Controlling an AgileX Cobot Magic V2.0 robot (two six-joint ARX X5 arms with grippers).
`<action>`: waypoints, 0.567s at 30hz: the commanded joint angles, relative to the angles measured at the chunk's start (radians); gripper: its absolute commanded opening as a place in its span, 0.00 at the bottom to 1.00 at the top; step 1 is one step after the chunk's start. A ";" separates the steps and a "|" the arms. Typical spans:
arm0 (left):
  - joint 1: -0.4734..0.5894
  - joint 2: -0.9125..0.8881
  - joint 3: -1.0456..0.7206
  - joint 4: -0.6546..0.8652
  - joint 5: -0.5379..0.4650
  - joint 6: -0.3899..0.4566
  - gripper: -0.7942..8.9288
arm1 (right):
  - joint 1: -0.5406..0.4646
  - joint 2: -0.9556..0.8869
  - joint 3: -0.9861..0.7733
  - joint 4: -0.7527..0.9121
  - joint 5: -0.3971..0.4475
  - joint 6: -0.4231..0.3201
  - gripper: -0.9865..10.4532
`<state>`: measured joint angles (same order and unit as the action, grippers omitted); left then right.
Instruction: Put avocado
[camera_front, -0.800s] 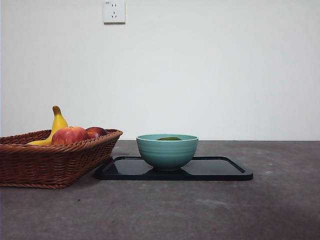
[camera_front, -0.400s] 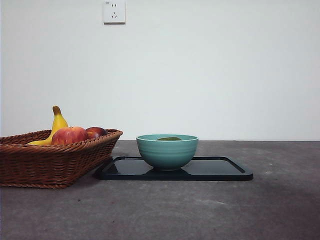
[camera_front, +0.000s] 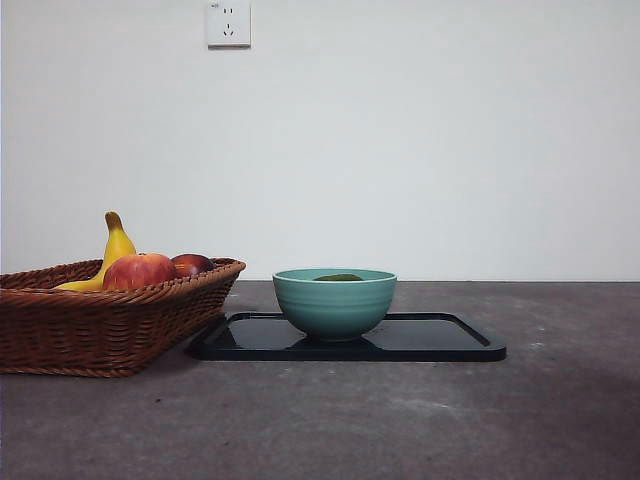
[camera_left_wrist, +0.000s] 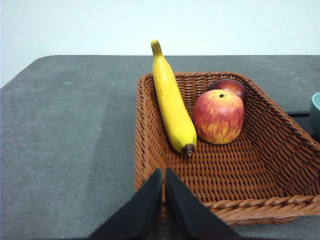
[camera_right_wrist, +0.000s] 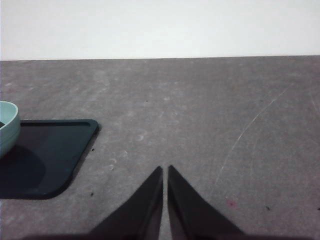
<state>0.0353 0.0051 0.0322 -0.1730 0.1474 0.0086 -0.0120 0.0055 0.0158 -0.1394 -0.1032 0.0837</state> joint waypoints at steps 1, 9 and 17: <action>0.003 -0.002 -0.021 -0.008 -0.002 0.002 0.09 | 0.000 -0.002 -0.006 -0.011 0.003 0.017 0.09; 0.003 -0.002 -0.021 -0.008 -0.002 0.002 0.09 | 0.003 -0.002 -0.005 -0.014 0.000 0.059 0.09; 0.003 -0.002 -0.021 -0.008 -0.002 0.002 0.09 | 0.003 -0.002 -0.005 -0.014 0.000 0.059 0.09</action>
